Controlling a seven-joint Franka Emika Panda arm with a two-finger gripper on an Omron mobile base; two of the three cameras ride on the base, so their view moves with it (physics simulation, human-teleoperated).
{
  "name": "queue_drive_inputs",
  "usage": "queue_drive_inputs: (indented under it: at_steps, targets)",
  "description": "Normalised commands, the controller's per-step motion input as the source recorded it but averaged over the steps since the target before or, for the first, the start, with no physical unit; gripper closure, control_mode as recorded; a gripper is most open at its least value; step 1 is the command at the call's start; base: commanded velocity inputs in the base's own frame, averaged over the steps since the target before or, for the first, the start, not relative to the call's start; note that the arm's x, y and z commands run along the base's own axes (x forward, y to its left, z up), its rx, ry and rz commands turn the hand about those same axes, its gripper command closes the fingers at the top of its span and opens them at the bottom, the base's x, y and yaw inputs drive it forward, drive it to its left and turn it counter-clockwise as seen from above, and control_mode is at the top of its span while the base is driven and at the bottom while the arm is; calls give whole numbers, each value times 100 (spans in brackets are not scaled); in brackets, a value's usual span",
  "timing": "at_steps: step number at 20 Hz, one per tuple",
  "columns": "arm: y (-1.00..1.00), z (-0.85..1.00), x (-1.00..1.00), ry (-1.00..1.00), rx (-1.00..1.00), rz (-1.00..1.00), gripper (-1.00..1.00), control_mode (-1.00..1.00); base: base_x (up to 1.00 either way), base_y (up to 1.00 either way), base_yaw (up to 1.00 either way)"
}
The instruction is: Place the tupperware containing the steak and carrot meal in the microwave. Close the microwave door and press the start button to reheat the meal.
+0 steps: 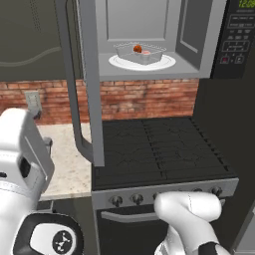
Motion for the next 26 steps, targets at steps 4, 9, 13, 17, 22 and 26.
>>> queue_drive_inputs:
  at_steps: [4, 9, 13, 17, 22, 26]
  targets:
    - [0, -7, 66, 0, 0, -12, -100, -100, 0, 0, 0]
    - [0, -5, 71, 0, 0, -11, -100, -100, 0, 0, 0]
    - [-1, 0, 69, 0, 0, -13, -100, -100, 0, 0, 0]
    - [-41, 0, 23, 0, 0, -22, -100, -100, 0, 0, 0]
    - [-87, 0, -1, 0, 2, -28, -100, -100, 0, 0, 0]
    - [-100, 0, -9, -4, 6, -30, -100, -100, 0, 0, 0]
